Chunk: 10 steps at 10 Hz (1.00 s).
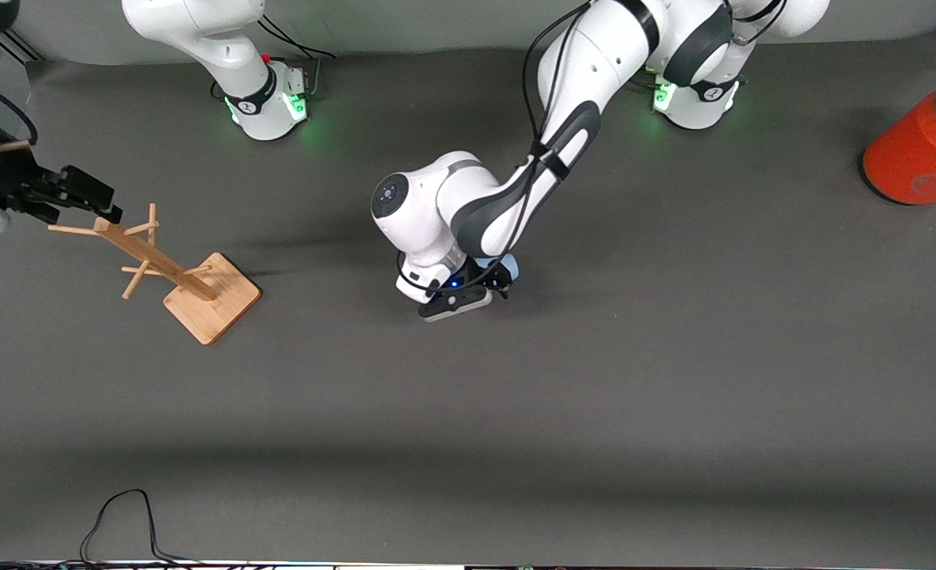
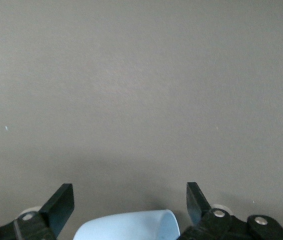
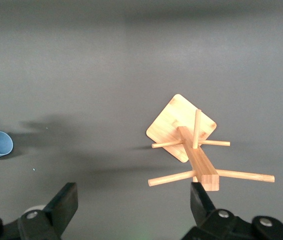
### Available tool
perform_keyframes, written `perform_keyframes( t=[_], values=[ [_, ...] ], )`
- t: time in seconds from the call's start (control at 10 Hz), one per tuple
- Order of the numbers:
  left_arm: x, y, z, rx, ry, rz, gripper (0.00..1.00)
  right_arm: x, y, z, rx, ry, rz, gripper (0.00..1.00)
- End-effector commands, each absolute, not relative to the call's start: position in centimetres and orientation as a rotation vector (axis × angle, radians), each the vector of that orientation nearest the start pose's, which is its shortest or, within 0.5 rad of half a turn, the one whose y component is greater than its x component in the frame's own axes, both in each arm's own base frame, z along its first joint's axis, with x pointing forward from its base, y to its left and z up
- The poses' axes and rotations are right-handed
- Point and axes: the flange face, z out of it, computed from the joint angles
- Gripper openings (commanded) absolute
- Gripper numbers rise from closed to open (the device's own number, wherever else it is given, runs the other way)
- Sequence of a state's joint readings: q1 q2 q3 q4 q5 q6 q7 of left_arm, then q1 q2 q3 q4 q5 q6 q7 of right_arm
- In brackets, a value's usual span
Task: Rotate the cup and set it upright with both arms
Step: 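Move the left gripper to the cup while the right gripper withdraws, then close the left gripper on the rim of the lying cup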
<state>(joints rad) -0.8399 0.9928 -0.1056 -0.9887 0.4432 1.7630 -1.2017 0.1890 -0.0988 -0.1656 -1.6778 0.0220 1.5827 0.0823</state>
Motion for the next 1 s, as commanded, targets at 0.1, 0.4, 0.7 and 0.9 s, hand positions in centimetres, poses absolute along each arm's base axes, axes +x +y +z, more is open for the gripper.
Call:
perform_keyframes(
  t=[0.1,0.4,0.7,0.9],
  values=[
    [49.3,-57.9,22.1,-2.7,0.016,-0.237,1.0,53.7,2.4,61.2,-3.163,0.013,0.038,1.0],
    [49.6,-56.6,21.9,-2.615,0.268,-0.129,0.94,55.1,2.4,59.7,-3.182,0.023,0.04,1.0],
    [49.5,-56.2,21.5,-2.582,0.349,-0.091,0.28,55.9,2.1,59.4,-3.173,0.02,0.056,1.0],
    [49.2,-56.1,21.5,-2.564,0.364,-0.062,0.0,56.8,5.1,58.0,-3.194,-0.062,0.088,1.0]
  ],
)
